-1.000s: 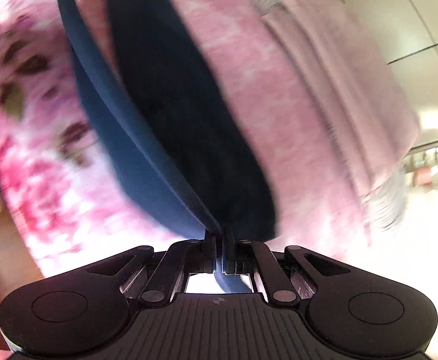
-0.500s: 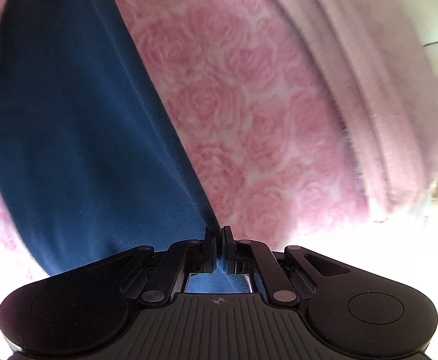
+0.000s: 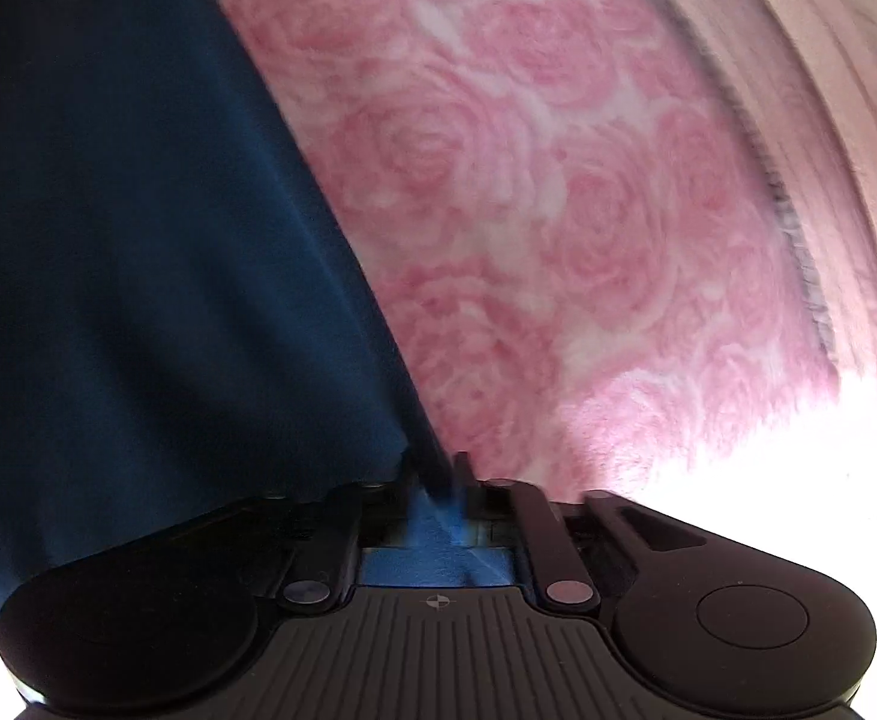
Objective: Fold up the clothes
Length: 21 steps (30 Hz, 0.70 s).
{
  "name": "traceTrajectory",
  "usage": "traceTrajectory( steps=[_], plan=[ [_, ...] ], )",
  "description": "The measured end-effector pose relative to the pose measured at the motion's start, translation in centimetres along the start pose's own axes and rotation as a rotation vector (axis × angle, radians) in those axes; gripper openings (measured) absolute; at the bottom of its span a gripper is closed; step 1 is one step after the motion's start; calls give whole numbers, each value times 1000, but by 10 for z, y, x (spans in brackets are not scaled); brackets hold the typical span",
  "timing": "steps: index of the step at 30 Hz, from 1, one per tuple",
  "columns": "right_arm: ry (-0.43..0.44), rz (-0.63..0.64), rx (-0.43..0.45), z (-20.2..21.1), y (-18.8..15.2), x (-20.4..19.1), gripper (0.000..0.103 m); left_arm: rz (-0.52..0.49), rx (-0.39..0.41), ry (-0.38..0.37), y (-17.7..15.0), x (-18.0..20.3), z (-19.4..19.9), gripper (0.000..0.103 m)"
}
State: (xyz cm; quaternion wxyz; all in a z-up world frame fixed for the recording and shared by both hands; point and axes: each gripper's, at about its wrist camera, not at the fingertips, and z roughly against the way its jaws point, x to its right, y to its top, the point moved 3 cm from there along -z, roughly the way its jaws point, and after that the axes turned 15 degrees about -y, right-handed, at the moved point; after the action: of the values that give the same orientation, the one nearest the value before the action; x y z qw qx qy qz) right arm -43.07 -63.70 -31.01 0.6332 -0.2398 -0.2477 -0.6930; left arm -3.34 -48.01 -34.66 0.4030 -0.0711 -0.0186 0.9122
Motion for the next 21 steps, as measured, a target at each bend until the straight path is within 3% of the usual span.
traceTrajectory(
  steps=[2,4,9,14,17,19,21],
  plan=[
    [-56,-63,35,9,-3,2,51,34,-17,3,-4,5,6,22],
    [-72,-159,66,27,-12,7,52,50,-24,17,-5,14,14,26],
    [22,-515,25,62,-70,16,52,84,-20,21,7,49,38,27],
    [52,-828,-108,39,-149,42,52,22,-26,-23,45,97,47,29],
    [105,-1040,-153,17,-188,60,52,-18,-27,-50,71,123,49,29],
    [203,-1166,-158,3,-203,68,52,-38,-25,-61,87,135,51,29],
    [284,-1252,-158,-11,-212,74,34,-61,-22,-66,101,146,54,29]
  ],
)
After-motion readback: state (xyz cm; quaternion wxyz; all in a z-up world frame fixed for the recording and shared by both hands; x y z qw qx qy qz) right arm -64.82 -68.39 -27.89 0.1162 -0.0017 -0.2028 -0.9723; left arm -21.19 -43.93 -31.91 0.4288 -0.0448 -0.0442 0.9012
